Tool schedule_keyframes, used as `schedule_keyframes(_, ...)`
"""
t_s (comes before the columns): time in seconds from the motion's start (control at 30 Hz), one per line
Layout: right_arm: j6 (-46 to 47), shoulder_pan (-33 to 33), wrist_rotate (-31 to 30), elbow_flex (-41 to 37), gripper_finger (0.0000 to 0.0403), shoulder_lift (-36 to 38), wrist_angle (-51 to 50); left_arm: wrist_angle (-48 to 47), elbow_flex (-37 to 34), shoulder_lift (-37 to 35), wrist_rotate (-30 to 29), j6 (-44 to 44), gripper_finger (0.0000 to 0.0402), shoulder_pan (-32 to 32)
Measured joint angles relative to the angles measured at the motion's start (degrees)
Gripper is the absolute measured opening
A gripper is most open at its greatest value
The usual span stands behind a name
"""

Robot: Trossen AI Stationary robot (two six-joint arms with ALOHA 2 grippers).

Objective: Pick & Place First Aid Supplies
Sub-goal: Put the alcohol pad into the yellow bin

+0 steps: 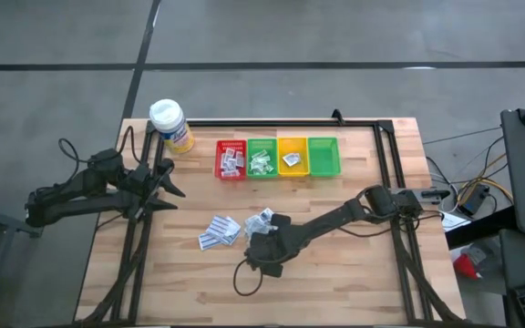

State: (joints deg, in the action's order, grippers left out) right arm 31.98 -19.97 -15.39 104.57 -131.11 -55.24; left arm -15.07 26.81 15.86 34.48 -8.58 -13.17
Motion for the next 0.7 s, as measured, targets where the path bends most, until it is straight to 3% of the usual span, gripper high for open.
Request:
schedule_keyframes(0.37,0.0,0.0,0.2,0.0,0.0011,0.0,0.0,0.0,0.0,0.0,0.0,0.0,0.0175,0.0)
schedule_keyframes(0.7,0.0,0.0,0.2,0.0,0.0008,0.0,0.0,0.0,0.0,0.0,0.0,0.0,0.0175,0.0)
